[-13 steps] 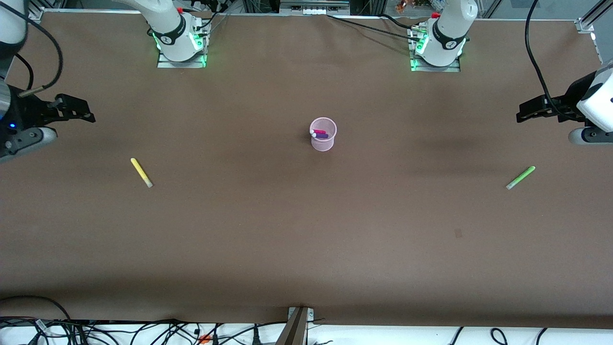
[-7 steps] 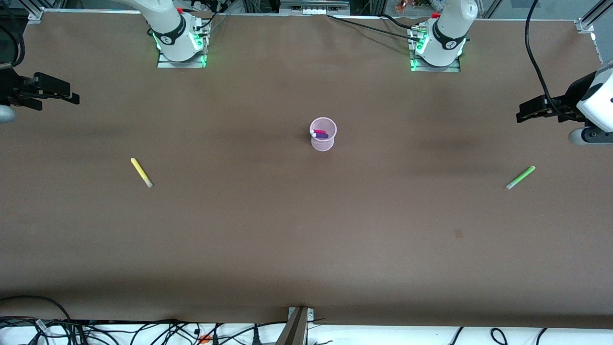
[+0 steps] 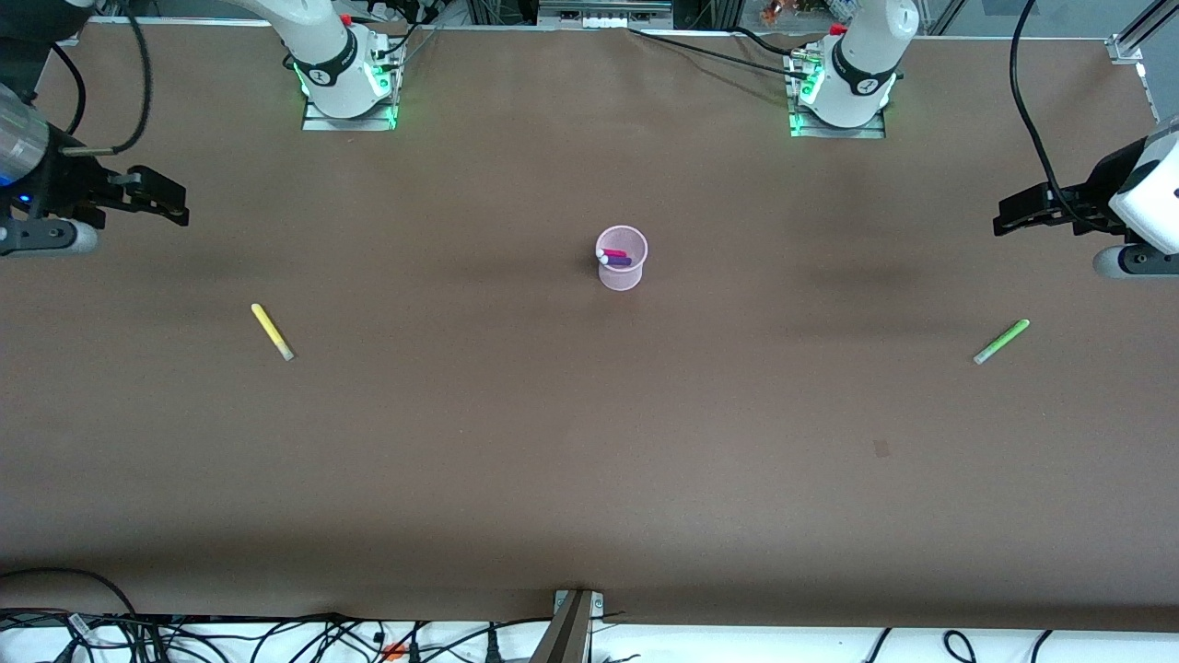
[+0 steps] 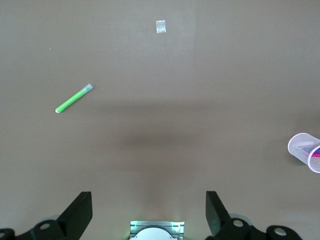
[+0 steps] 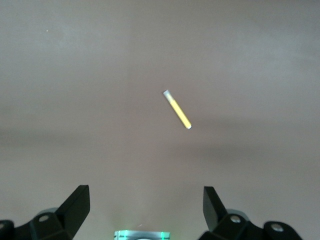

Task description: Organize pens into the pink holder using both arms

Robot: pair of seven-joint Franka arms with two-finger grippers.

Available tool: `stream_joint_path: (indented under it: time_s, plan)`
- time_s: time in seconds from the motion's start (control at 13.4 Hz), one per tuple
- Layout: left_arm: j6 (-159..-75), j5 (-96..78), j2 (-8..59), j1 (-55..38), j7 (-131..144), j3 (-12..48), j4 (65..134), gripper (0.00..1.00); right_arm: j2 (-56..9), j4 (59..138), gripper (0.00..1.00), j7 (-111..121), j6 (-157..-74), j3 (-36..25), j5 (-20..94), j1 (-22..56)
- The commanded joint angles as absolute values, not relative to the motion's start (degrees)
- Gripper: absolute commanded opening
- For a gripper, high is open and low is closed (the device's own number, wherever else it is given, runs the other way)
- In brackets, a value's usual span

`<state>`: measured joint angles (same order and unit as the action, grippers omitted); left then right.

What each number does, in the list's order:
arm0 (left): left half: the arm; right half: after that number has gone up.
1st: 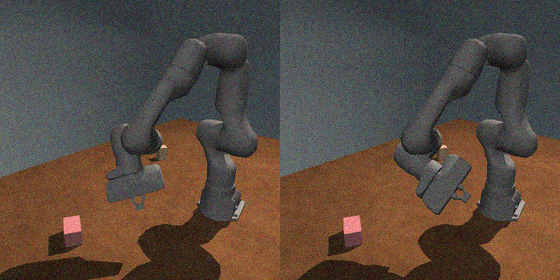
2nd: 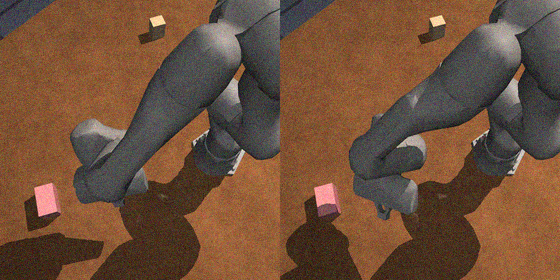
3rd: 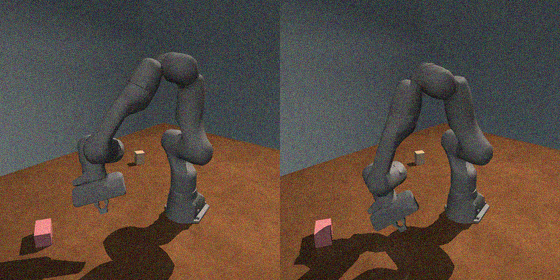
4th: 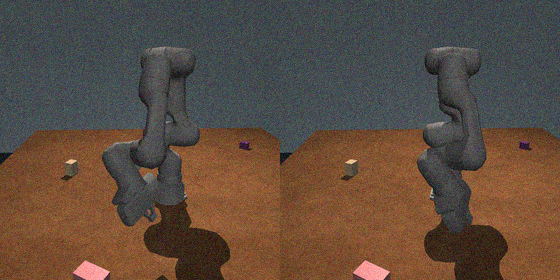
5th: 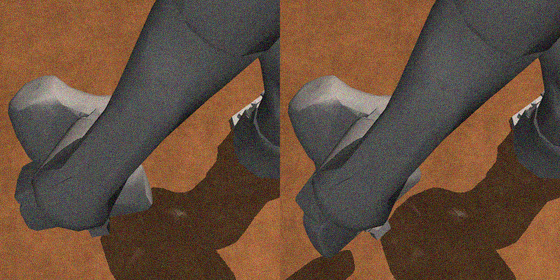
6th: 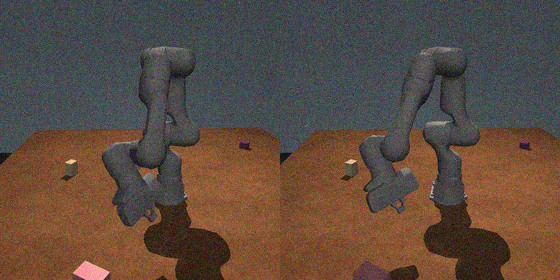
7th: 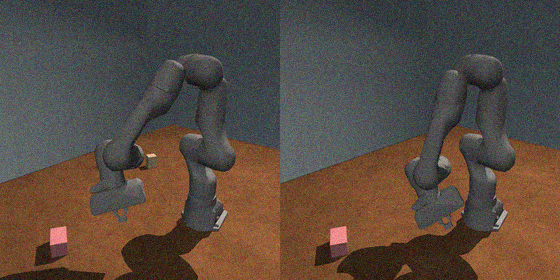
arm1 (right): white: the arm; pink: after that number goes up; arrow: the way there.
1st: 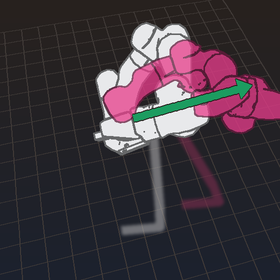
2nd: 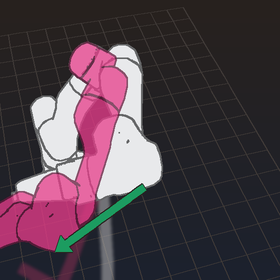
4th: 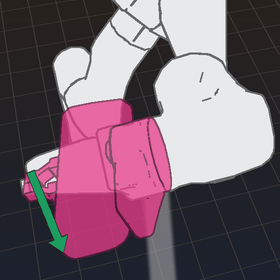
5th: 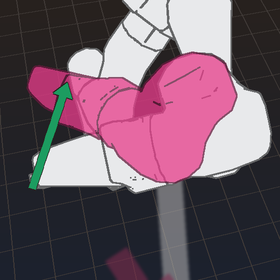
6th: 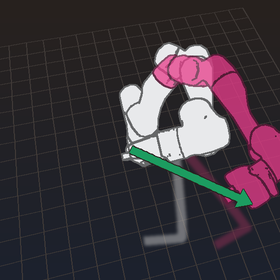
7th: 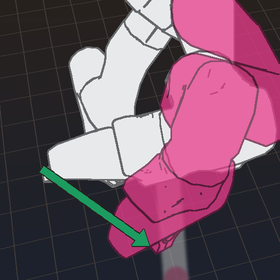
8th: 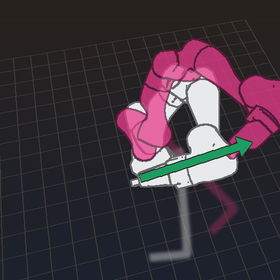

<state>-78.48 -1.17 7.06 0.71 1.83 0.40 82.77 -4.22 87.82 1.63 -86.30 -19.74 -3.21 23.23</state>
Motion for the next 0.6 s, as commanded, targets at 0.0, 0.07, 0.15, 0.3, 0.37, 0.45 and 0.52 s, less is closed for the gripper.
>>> stream_joint_path:
  time_s: [0.0,0.07,0.15,0.3,0.37,0.45,0.52]
  plan:
    - [-77.9,-0.7,7.3,0.9,1.1,0.6,81.7,1.0,-3.5,88.4,1.0,1.1,-89.2,-13.7,-4.3,16.9]
    - [-77.9,-0.7,7.3,0.9,1.1,0.6,81.7,1.0,-3.5,88.2,1.0,1.1,-90.2,-10.9,-4.0,14.0]
    - [-77.9,-0.7,7.3,0.9,1.1,0.5,81.7,1.0,-3.6,88.2,1.0,1.1,-90.9,-8.7,-4.0,11.9]
    - [-77.9,-0.7,7.3,0.9,1.1,0.5,81.7,1.0,-4.7,88.3,1.0,1.1,-91.1,-8.2,-3.7,11.1]
    - [-77.9,-0.7,7.3,0.9,1.1,0.6,81.7,1.0,-5.4,88.2,1.0,1.1,-91.3,-7.9,-3.5,10.0]
    - [-77.9,-0.7,7.3,0.9,1.1,0.5,81.7,1.0,-5.6,88.2,1.0,1.1,-91.6,-6.1,-3.3,8.3]
    - [-77.9,-0.8,7.3,0.9,1.1,0.5,81.7,1.0,-5.6,88.1,1.0,1.6,-92.5,-5.1,-3.3,7.2]
